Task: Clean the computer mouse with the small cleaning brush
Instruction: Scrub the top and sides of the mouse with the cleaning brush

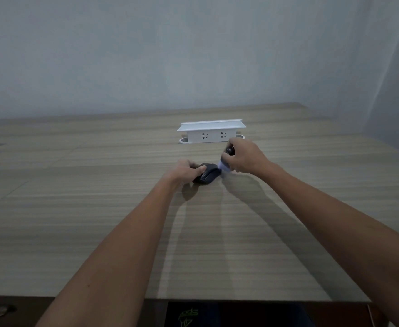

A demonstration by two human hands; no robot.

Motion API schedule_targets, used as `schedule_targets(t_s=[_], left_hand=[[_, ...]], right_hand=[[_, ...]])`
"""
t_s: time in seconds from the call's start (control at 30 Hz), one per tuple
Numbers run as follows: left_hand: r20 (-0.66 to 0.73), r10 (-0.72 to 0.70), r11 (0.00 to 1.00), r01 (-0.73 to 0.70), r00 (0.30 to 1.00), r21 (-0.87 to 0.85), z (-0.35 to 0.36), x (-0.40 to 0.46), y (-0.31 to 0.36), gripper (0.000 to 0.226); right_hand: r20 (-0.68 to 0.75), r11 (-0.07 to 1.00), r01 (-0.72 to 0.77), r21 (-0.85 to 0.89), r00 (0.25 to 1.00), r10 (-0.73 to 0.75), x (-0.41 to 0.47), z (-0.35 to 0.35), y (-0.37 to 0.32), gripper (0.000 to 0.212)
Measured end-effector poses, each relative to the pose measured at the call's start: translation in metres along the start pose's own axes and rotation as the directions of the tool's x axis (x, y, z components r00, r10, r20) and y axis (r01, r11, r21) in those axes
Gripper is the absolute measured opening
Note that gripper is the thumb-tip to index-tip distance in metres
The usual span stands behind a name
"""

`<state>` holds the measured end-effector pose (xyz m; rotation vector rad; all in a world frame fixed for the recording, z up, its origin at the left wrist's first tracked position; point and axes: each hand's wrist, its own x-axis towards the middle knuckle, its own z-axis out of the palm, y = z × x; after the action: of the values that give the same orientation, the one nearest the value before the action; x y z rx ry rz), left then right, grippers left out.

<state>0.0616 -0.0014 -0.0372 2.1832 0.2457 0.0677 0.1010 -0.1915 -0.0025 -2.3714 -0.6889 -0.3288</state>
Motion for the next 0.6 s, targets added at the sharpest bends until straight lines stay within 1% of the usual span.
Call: schedule_targets(t_s=[0.03,0.07,0.1,0.13,0.17,0.2,0.27,0.3,0.37,0.4,0.43,0.47,0.57,0.6], left_hand=[[0.001,0.001,1.0,-0.001,1.0,0.001,0.0,0.0,0.0,0.034],[0.004,0.001,1.0,-0.001,1.0,0.009,0.0,0.0,0.0,0.034],[0.004,0.003,1.0,-0.003,1.0,0.016,0.0,0.0,-0.001,0.035],[0.002,0.006,1.0,-0.006,1.0,0.019,0.0,0.001,-0.001,0.035],[-0.004,0.013,1.0,-0.013,1.0,0.02,-0.001,0.002,-0.001,0.034],[-0.007,0.015,1.0,-0.015,1.0,0.015,-0.001,0.001,-0.001,0.033],[-0.002,0.011,1.0,-0.011,1.0,0.016,0.0,0.0,0.0,0.033],[-0.001,0.012,1.0,-0.012,1.0,0.024,0.0,-0.001,0.0,0.033],[-0.003,0.01,1.0,-0.01,1.0,0.022,0.0,-0.002,0.0,0.034],[-0.004,0.001,1.0,-0.001,1.0,0.017,-0.001,-0.002,0.0,0.034],[-0.003,0.0,1.0,0.0,1.0,0.016,-0.001,-0.003,0.001,0.033],[-0.002,-0.002,1.0,0.002,1.0,0.013,-0.001,-0.004,0.002,0.033],[0.002,-0.003,1.0,0.003,1.0,0.005,0.001,-0.006,0.003,0.033],[0.002,-0.001,1.0,0.001,1.0,0.0,0.001,-0.009,0.003,0.033]], right_hand=[[0.04,0.997,0.003,0.076,0.999,-0.006,-0.001,-0.001,-0.002,0.012],[0.109,0.987,-0.001,0.159,0.994,-0.017,-0.003,-0.003,-0.005,0.013],[0.184,0.978,-0.02,0.206,0.983,-0.019,-0.004,-0.004,-0.008,0.014],[0.235,0.976,-0.036,0.213,0.972,-0.016,-0.005,-0.005,-0.009,0.013],[0.251,0.983,-0.041,0.178,0.968,-0.005,-0.003,-0.006,-0.009,0.012],[0.225,0.992,-0.033,0.119,0.974,0.005,0.0,-0.007,-0.007,0.009],[0.099,0.999,-0.012,-0.041,0.995,0.016,0.002,-0.008,-0.005,0.007],[0.086,1.0,-0.017,-0.025,0.996,0.019,0.002,-0.008,-0.004,0.007],[0.171,0.989,-0.02,0.145,0.985,-0.005,0.0,-0.007,-0.006,0.009],[0.22,0.979,-0.036,0.202,0.975,-0.009,-0.002,-0.007,-0.007,0.01],[0.243,0.976,-0.052,0.21,0.97,-0.001,-0.003,-0.006,-0.007,0.012],[0.237,0.981,-0.056,0.183,0.971,0.011,-0.003,-0.005,-0.005,0.012],[0.091,0.999,-0.048,0.025,0.995,0.046,0.001,-0.004,0.003,0.011],[0.061,0.998,-0.058,0.036,0.997,0.056,0.003,-0.005,0.005,0.009]])
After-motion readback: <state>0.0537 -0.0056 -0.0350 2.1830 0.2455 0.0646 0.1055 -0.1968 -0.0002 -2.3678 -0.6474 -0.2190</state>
